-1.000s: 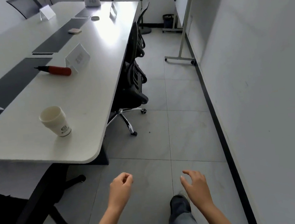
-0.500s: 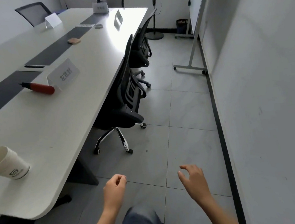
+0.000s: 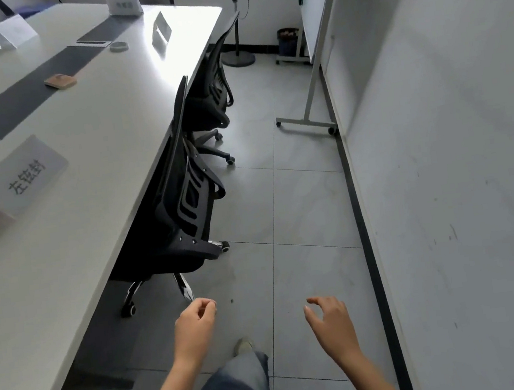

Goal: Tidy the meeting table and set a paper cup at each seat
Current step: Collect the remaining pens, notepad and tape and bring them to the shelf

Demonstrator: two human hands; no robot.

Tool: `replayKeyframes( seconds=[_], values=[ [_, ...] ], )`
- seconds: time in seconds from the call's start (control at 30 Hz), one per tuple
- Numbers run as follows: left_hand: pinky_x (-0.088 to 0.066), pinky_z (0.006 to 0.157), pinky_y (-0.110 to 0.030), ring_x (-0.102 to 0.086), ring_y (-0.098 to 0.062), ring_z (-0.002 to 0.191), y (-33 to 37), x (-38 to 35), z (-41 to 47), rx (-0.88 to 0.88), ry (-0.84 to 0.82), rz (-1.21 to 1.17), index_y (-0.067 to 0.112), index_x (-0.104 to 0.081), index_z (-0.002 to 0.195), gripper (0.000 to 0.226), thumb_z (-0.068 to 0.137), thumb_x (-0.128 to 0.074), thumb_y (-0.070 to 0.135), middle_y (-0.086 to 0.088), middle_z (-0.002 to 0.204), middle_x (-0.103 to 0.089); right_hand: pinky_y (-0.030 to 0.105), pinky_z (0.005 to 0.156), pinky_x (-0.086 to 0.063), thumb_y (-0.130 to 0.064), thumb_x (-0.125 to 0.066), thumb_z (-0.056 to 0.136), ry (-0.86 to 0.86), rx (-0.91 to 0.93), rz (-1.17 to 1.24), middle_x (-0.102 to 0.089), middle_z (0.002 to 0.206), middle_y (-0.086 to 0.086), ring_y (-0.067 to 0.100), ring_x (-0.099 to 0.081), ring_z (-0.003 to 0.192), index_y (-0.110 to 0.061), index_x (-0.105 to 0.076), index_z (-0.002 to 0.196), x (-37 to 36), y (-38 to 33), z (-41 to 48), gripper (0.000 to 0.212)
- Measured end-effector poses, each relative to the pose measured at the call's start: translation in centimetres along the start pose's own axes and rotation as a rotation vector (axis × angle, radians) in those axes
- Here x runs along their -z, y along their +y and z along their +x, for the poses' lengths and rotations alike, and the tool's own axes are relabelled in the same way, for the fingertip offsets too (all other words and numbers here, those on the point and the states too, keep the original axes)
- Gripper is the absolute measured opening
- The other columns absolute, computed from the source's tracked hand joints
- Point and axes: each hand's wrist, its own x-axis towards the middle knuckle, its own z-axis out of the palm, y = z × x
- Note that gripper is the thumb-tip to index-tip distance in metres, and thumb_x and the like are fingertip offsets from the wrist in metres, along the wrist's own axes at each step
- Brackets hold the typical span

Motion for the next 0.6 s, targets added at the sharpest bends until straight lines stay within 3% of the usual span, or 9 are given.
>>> replayKeyframes(
  seconds=[0.23, 0.5, 0.6],
  values=[
    [-0.038, 0.059, -0.033, -0.047, -0.020, 0.060, 6.7, -0.3, 12.2, -0.031, -0.060, -0.029, 0.009, -0.062, 0.073, 0.018, 0.088, -0.051, 0.012, -0.006, 0.068, -0.060, 0.026, 0.099, -0.037, -0.025, -0.047, 0.092, 0.025, -0.035, -0.065, -0.056, 0.123, 0.003, 0.016, -0.044, 0.118, -0.014, -0.054, 0.118, 1.1, -4.5, 9.9, 0.029],
    [-0.036, 0.060, -0.016, -0.050, -0.008, 0.071, 9.6, -4.0, 19.9, 0.120, -0.320, 0.110, 0.025, -0.053, 0.071, 0.020, 0.089, -0.051, 0.015, 0.008, 0.076, -0.055, 0.024, 0.097, -0.035, -0.027, -0.048, 0.091, -0.036, -0.057, -0.158, -0.054, 0.123, 0.004, 0.017, -0.042, 0.116, -0.015, -0.053, 0.120, 2.1, -5.9, 19.7, 0.032],
    [-0.039, 0.064, -0.024, -0.054, -0.014, 0.075, 10.8, -4.6, 23.7, 0.164, -0.261, 0.124, 0.023, -0.055, 0.073, 0.017, 0.088, -0.051, 0.016, 0.003, 0.079, -0.059, 0.025, 0.095, -0.037, -0.027, -0.051, 0.089, -0.036, -0.024, -0.172, -0.055, 0.120, 0.005, 0.019, -0.043, 0.114, -0.015, -0.055, 0.118, 2.9, -6.5, 25.5, 0.031]
  ],
)
